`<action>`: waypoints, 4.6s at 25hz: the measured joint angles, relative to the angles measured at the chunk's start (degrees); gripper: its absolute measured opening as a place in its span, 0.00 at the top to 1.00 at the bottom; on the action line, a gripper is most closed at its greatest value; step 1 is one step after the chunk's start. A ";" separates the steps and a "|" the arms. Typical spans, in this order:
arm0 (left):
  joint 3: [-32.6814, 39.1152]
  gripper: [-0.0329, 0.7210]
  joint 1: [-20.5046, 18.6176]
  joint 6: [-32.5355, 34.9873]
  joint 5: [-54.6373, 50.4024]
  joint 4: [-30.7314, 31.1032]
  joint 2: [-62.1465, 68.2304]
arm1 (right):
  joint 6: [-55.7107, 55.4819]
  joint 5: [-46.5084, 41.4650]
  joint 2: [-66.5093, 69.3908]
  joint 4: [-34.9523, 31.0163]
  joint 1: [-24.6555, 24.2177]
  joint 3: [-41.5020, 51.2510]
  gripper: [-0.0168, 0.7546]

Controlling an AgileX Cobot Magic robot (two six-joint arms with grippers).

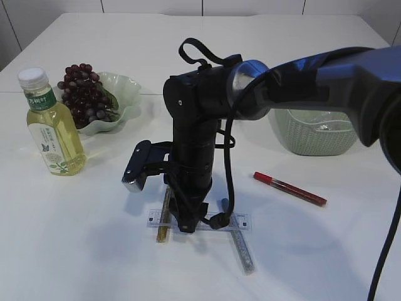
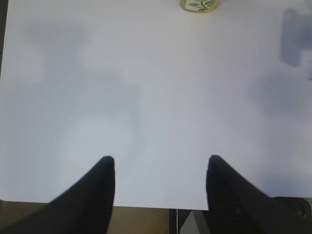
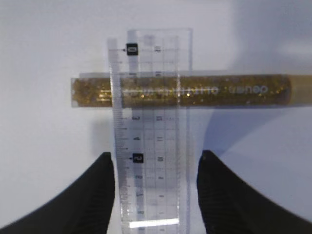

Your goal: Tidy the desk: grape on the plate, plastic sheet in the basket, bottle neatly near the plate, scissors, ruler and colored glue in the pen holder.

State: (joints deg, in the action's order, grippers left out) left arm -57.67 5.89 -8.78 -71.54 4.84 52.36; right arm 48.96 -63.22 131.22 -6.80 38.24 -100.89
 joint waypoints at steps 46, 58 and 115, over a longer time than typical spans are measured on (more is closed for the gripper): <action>0.00 0.38 0.00 0.00 0.00 -0.10 0.00 | -29.02 -6.32 0.00 1.41 0.00 -8.11 0.59; 0.00 0.38 0.00 0.00 0.00 -0.44 0.00 | -44.44 -6.58 -3.81 5.91 0.00 -9.26 0.59; 0.00 0.38 0.00 0.00 6.58 0.09 0.08 | -43.78 83.68 -2.74 9.21 -15.88 1.78 0.59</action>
State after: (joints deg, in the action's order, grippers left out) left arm -57.67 5.89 -8.78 -64.97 4.93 52.45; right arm 5.18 20.45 128.49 2.40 22.36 -99.11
